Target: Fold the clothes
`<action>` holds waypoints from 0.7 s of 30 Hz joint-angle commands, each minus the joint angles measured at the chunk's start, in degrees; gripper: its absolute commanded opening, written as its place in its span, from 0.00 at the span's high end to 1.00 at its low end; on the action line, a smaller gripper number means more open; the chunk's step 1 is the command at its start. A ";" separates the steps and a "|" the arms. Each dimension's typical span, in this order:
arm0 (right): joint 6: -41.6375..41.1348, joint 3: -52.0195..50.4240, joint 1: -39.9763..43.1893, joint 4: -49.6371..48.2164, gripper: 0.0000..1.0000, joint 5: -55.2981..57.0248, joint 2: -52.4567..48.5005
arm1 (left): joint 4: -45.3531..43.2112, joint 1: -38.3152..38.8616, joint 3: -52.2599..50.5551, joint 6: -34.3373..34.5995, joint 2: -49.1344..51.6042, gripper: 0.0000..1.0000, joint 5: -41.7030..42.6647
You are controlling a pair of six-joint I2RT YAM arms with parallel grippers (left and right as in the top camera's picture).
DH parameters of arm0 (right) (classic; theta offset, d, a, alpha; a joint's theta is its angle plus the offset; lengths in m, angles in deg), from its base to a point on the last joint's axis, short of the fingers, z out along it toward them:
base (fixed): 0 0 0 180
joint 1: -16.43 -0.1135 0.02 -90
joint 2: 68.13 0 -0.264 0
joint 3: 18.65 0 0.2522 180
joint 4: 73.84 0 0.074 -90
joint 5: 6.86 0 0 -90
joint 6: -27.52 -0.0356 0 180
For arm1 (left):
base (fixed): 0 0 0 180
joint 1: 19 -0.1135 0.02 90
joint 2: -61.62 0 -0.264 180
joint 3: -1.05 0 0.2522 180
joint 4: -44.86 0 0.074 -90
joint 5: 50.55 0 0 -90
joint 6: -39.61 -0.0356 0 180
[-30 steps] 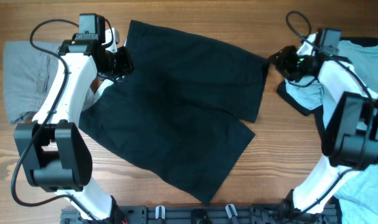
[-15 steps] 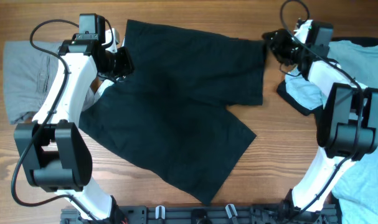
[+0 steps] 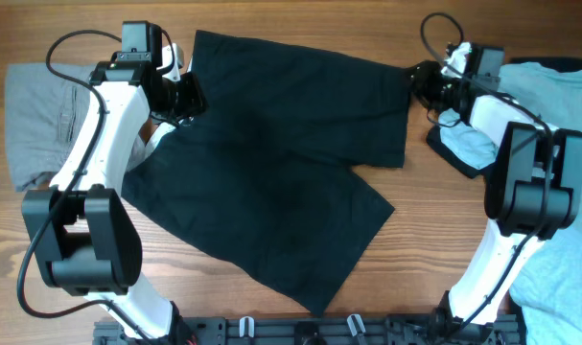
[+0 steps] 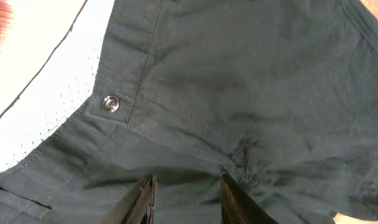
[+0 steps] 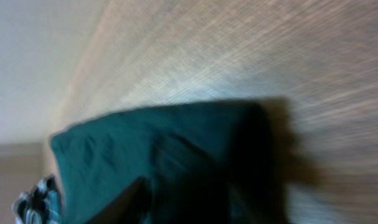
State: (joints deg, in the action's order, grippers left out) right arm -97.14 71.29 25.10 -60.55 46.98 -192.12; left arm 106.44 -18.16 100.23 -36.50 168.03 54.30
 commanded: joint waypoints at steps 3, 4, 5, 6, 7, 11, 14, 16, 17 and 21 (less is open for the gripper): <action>-7.98 0.31 -0.20 -6.73 0.81 0.63 -1.11 | 0.07 0.07 0.09 0.13 -0.57 0.67 0.57; -7.87 0.31 0.09 -9.75 0.88 2.69 -1.11 | 0.07 0.07 0.09 0.13 -0.57 0.67 0.57; -7.76 0.31 0.74 -15.61 0.86 3.32 -1.11 | 0.07 0.07 0.09 0.11 -0.57 0.67 0.57; -8.61 0.31 1.62 -21.46 0.67 2.51 -1.05 | 0.07 0.07 0.09 0.11 -0.57 0.67 0.57; -9.44 0.31 2.60 -23.80 0.45 -0.04 -1.05 | 0.07 0.07 0.09 0.13 -0.57 0.67 0.57; -4.33 0.31 8.04 -13.70 0.43 -17.22 0.66 | 1.88 0.07 0.09 0.09 -0.85 0.66 0.57; -0.35 0.31 9.03 -5.73 0.37 -20.81 6.78 | 3.50 0.07 0.09 0.07 -3.50 0.66 0.57; 0.17 0.31 8.57 -0.96 0.35 -17.51 14.75 | 3.52 0.07 0.09 0.07 -7.43 0.66 0.57; 0.17 0.31 8.15 2.75 0.28 -13.03 19.50 | 3.54 0.07 0.09 0.07 -9.68 0.65 0.55; 11.82 0.31 2.54 27.78 0.21 9.20 38.03 | 4.59 0.07 0.09 0.07 -20.68 0.59 0.50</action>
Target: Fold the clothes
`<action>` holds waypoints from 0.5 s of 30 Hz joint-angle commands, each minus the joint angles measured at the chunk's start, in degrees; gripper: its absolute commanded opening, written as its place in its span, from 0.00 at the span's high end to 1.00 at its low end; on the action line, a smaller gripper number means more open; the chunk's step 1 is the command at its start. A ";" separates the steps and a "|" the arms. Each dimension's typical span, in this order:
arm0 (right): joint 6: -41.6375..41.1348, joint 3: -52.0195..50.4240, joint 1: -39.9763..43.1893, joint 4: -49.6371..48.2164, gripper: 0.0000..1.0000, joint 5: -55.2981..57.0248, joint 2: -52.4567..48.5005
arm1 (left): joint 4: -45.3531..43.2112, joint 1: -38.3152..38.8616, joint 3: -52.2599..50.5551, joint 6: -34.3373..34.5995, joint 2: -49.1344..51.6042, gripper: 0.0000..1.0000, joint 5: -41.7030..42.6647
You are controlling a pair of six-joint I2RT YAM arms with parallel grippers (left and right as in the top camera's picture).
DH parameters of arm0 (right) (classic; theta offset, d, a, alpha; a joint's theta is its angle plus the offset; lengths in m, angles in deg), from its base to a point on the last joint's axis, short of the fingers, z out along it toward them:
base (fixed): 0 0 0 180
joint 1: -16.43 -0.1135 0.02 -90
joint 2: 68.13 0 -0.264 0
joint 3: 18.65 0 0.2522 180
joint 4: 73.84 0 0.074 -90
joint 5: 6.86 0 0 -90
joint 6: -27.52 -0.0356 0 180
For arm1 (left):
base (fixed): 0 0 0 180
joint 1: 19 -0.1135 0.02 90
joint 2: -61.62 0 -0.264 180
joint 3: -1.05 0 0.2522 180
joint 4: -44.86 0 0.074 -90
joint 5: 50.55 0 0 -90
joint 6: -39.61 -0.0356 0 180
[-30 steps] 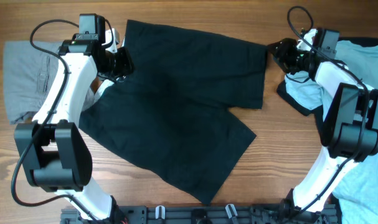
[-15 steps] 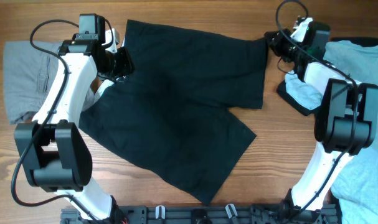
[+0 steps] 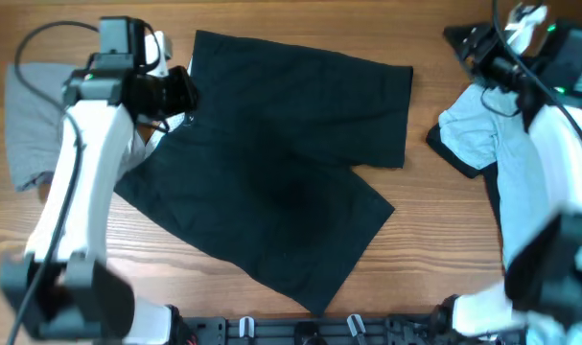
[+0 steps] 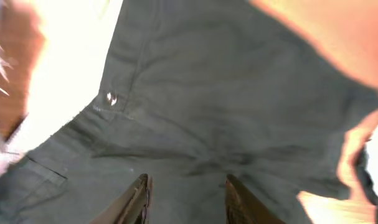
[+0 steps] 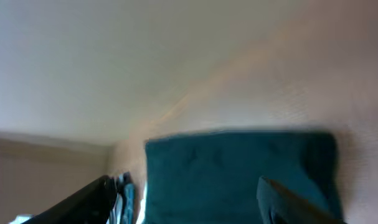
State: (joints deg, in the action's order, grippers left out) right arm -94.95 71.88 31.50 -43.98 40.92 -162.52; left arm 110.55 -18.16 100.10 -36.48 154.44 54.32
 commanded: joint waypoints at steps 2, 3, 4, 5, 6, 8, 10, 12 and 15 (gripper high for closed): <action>12.83 -0.28 -7.10 23.93 0.35 20.46 10.82 | 1.18 0.07 0.22 0.04 -10.38 0.59 -0.48; 13.00 -0.35 -8.72 30.77 0.44 22.14 10.49 | 2.27 0.07 0.22 0.04 -12.28 0.59 -2.45; 13.05 -0.57 -10.56 37.29 0.45 23.78 9.25 | 3.17 0.07 0.22 0.04 -13.29 0.59 -3.87; 13.09 -1.09 -12.02 41.77 0.46 25.00 7.85 | 4.44 0.07 0.22 0.02 -14.21 0.59 -5.44; 13.66 -2.73 -13.97 46.45 0.35 26.16 5.33 | 6.05 0.07 0.22 0.02 -14.80 0.58 -7.41; 14.47 -6.56 -15.50 46.97 0.29 26.12 2.23 | 8.63 0.04 0.22 -0.20 -14.93 0.57 -8.81; 15.69 -10.10 -16.24 45.83 0.31 25.44 -0.61 | 9.68 0.02 0.22 -0.20 -14.93 0.57 -9.01; 16.11 -13.73 -17.18 46.10 0.32 25.44 -3.23 | 9.68 0.02 0.22 -0.20 -14.93 0.53 -9.01; 13.77 -19.43 -18.23 43.74 0.44 25.55 -4.15 | 9.62 0.02 0.22 -0.24 -14.93 0.50 -9.03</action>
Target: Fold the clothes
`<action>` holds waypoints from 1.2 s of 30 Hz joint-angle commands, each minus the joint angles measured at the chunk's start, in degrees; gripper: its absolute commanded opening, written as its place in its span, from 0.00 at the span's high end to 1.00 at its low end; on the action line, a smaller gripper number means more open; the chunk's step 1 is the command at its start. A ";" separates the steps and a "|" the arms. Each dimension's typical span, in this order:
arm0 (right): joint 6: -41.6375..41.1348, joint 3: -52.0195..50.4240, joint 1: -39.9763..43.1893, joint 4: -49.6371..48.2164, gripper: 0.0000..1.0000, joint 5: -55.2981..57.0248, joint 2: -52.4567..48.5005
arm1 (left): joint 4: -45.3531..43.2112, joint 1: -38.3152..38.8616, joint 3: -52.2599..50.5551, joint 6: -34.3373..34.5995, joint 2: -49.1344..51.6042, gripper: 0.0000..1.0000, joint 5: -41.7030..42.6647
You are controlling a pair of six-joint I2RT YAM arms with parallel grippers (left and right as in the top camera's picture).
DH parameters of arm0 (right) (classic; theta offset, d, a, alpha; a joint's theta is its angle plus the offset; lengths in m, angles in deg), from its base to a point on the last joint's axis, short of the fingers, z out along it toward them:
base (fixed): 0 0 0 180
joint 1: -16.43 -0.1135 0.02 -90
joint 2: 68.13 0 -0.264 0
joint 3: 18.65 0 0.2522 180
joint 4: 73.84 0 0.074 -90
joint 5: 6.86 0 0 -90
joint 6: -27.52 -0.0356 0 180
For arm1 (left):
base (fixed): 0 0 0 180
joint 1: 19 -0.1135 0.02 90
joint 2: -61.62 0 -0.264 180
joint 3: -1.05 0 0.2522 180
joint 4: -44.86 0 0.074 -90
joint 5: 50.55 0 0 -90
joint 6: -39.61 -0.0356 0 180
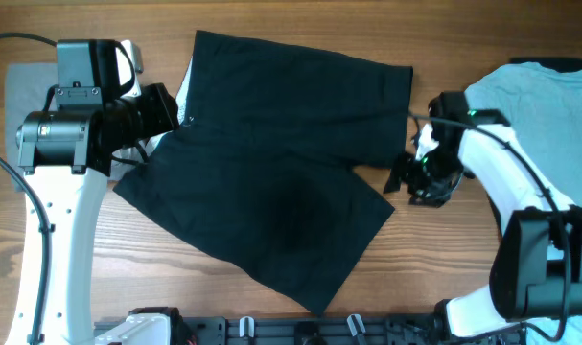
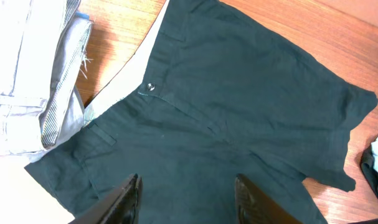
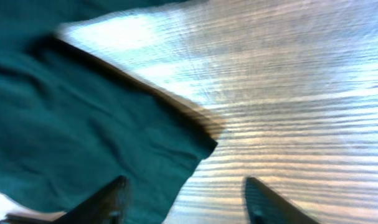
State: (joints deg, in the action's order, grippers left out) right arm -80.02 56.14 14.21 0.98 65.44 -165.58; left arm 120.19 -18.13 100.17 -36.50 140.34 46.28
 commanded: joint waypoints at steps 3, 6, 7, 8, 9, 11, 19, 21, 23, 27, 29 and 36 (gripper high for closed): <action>-3.87 -8.48 -0.94 -7.43 0.45 -0.37 -1.09 | -0.68 0.00 0.15 -1.90 -0.81 0.48 -1.44; -5.49 -12.52 -0.94 -15.04 0.45 -2.43 -1.09 | -2.01 0.00 0.15 -1.90 -0.81 0.47 -1.42; -6.91 -13.49 -0.94 -18.05 0.49 -2.71 -1.09 | -2.45 0.00 0.15 -1.90 -0.81 0.47 -1.42; -6.84 -14.16 -0.94 -19.93 0.63 -4.31 -1.09 | -2.73 0.00 0.15 -1.90 -0.81 0.47 -1.42; -6.88 -14.43 -0.94 -20.22 0.79 -5.05 -1.09 | -2.82 0.00 0.15 -1.90 -0.81 0.46 -1.42; -6.97 -14.29 -0.46 -19.98 0.96 -3.34 -0.96 | -2.84 0.00 0.15 -1.90 -0.81 0.46 -1.42; -11.04 -5.29 18.40 -26.80 0.81 3.63 -0.96 | -3.89 0.00 0.15 -1.92 -0.72 0.44 -2.69; -7.87 -1.88 21.42 -25.22 0.51 -1.22 -0.90 | -3.80 0.00 0.15 -1.92 -0.39 0.44 -2.67; -6.32 1.44 22.12 -21.75 0.44 -5.97 -0.33 | -2.60 0.00 0.15 -1.95 0.63 0.43 -2.62; -1.55 4.55 21.24 -13.84 0.41 -15.78 4.17 | 0.70 0.04 0.04 -12.70 10.08 0.46 4.09; 1.64 4.52 20.02 -12.48 0.42 -19.21 5.55 | 0.11 0.04 0.04 -16.09 15.08 0.47 6.23; 1.90 4.46 5.79 -11.30 0.44 -8.74 6.47 | -7.28 0.04 0.04 -29.22 37.31 0.64 19.89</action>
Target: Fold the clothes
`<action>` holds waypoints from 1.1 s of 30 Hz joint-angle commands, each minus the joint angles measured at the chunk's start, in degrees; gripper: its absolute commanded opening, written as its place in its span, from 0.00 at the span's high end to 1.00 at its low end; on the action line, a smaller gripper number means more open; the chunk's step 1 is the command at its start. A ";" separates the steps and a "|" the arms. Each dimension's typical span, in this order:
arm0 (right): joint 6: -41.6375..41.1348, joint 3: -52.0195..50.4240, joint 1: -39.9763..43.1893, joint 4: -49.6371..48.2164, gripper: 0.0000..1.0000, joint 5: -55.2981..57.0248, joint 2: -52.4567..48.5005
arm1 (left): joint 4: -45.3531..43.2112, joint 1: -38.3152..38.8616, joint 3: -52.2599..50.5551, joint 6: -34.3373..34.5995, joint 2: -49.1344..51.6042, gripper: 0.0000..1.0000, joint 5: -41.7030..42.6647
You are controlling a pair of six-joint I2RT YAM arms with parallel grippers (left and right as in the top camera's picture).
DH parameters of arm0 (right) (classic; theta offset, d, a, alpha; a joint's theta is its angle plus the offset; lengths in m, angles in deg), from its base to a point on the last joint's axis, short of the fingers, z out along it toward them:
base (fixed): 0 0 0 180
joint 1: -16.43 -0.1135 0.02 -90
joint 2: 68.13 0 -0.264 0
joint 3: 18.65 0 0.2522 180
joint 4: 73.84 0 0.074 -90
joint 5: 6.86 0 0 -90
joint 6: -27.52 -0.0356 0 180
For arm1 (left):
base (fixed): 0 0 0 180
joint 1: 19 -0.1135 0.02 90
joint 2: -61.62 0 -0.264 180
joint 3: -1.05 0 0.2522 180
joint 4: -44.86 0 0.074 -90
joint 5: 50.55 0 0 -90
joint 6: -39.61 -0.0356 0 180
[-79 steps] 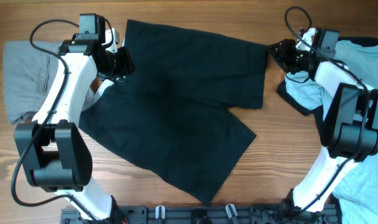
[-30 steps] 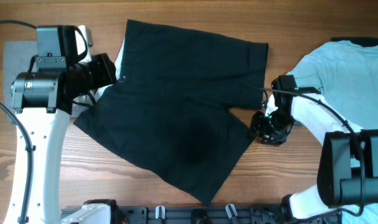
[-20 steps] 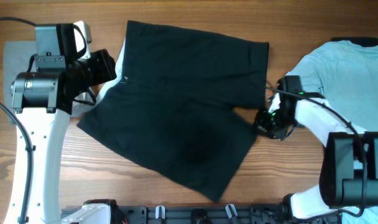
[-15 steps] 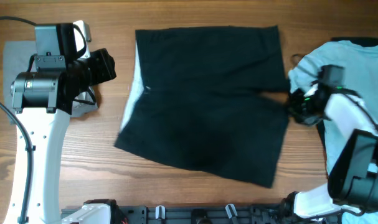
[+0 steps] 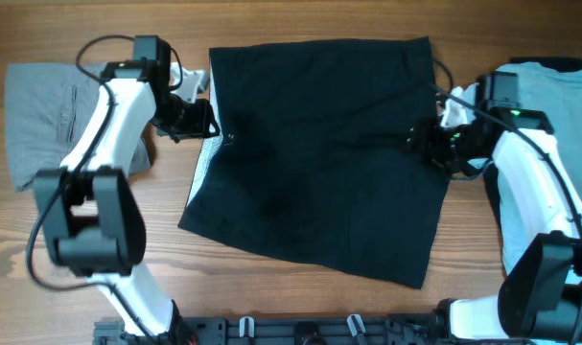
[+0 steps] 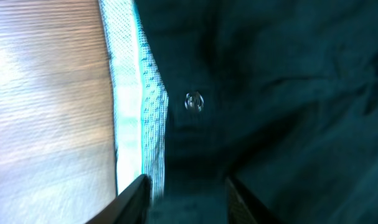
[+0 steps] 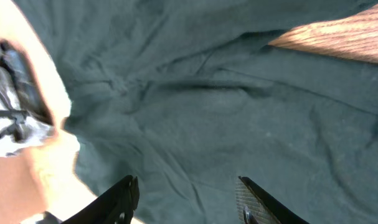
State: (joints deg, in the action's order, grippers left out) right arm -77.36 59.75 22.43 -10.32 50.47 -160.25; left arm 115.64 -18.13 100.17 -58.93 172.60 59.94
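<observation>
The black shorts (image 5: 319, 153) lie flat mid-table as one wide block, waistband to the left and leg hems to the right. My left gripper (image 5: 202, 123) is low at the waistband, where the white lining (image 6: 136, 124) and a metal button (image 6: 193, 101) show. Its fingers (image 6: 189, 199) stand apart with flat cloth between them. At the shorts' right edge my right gripper (image 5: 420, 142) hovers, its jaws (image 7: 185, 199) wide open over wrinkled fabric.
A folded grey garment (image 5: 41, 110) lies at the far left. At the far right a pale blue-grey shirt (image 5: 549, 96) is spread out. A black rail (image 5: 300, 331) runs along the front edge. Bare wood (image 5: 128, 268) shows in front of the shorts.
The shorts have shifted right and been squared up, with the two splayed legs now side by side. My left gripper has dropped from high above to the waistband. The right one has moved up the right edge.
Both grippers were first at the far corners of the skewed shorts, left at the waistband, right at the upper leg hem. Then both were lifted away. Then the right one was between the legs. Now the shorts lie straightened with a gripper at each side.
</observation>
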 commanded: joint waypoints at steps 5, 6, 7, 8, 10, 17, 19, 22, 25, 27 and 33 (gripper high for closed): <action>-0.72 0.85 -3.04 -0.13 0.42 8.41 1.05 | -9.55 0.04 0.04 -11.23 9.62 0.53 8.63; -0.72 0.85 -3.04 -0.28 0.42 8.90 1.05 | -11.04 0.04 0.04 -11.28 10.43 0.52 8.37; -0.70 0.85 -3.04 -0.39 0.42 8.92 1.05 | -11.78 0.04 0.04 -11.26 10.88 0.51 8.39; -0.70 0.85 -3.04 -0.48 0.42 8.94 1.05 | -12.57 0.04 0.04 -11.21 11.65 0.52 8.41; -0.70 0.85 -3.04 -0.68 0.41 8.94 1.05 | -13.14 0.04 0.04 -10.82 12.63 0.52 8.44; -0.72 0.85 -3.04 -1.29 0.41 8.94 1.05 | -12.04 0.04 0.04 -5.99 15.19 0.62 15.19; -0.72 0.85 -3.04 -1.27 0.41 8.94 1.05 | -12.02 0.04 0.04 -5.99 15.19 0.67 19.67; -0.74 0.85 -3.04 -1.22 0.41 8.94 1.05 | -11.82 0.04 0.04 -5.97 15.13 0.84 21.90; -0.74 0.85 -3.04 -1.18 0.42 10.25 1.05 | -11.58 -0.85 0.07 -2.51 15.02 0.96 21.88; -0.76 0.85 -3.02 -1.16 0.41 13.03 1.05 | -11.32 -2.10 0.17 -0.74 14.56 0.96 21.86; -0.81 0.85 -2.93 -1.29 0.41 15.17 1.05 | -9.86 -4.81 -0.02 0.22 12.52 0.84 17.46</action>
State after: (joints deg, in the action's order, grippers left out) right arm -77.62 59.75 19.46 -11.43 64.09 -160.25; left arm 104.99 -23.12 100.50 -59.41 186.63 79.66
